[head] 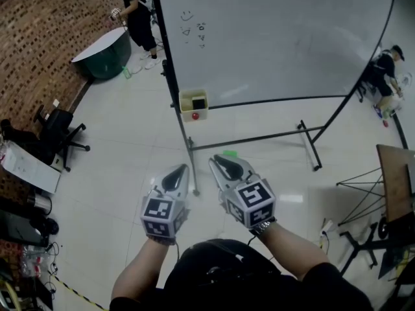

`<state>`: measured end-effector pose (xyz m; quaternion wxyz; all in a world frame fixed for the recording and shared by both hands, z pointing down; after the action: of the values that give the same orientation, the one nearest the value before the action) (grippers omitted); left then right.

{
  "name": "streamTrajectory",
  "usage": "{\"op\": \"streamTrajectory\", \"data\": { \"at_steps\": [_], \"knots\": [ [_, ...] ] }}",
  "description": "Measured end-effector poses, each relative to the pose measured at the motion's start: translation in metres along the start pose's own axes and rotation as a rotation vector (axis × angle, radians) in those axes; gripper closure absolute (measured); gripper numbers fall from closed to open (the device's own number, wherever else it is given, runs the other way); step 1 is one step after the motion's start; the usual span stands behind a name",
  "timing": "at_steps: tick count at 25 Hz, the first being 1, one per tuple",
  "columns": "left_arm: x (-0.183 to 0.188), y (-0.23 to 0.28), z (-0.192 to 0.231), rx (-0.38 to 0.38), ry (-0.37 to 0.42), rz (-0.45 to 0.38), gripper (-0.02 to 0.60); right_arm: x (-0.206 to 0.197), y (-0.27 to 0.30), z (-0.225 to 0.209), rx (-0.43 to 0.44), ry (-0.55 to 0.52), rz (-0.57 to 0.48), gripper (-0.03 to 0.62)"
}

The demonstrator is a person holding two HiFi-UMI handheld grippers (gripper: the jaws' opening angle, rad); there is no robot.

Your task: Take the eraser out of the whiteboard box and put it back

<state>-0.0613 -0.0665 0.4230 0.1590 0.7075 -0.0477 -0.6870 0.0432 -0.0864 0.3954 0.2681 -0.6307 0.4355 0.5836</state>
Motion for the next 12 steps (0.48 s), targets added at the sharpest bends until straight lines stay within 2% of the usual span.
{"op": "streamTrajectory", "data": {
  "at_steps": [4,12],
  "knots": [
    [0.005,0.016,-0.006,0.017,0.002,0.001,0.584,0.0,0.002,-0.024,0.01,0.018,0.01,0.502],
    [0.009,0.036,-0.006,0.016,0.004,0.002,0.584,-0.003,0.013,-0.044,0.002,0.032,0.029,0.457]
  ]
}}
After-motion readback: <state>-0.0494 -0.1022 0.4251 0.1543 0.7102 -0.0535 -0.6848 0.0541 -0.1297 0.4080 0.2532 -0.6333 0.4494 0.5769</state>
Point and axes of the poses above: the fingertips, and each gripper's own axes: y forward along the fingers, z to its left, x out of its top, the point moved 3 cm from there along -y, backward along the fingers, and after that the axes turned 14 degrees about x, right-handed, at the moved point
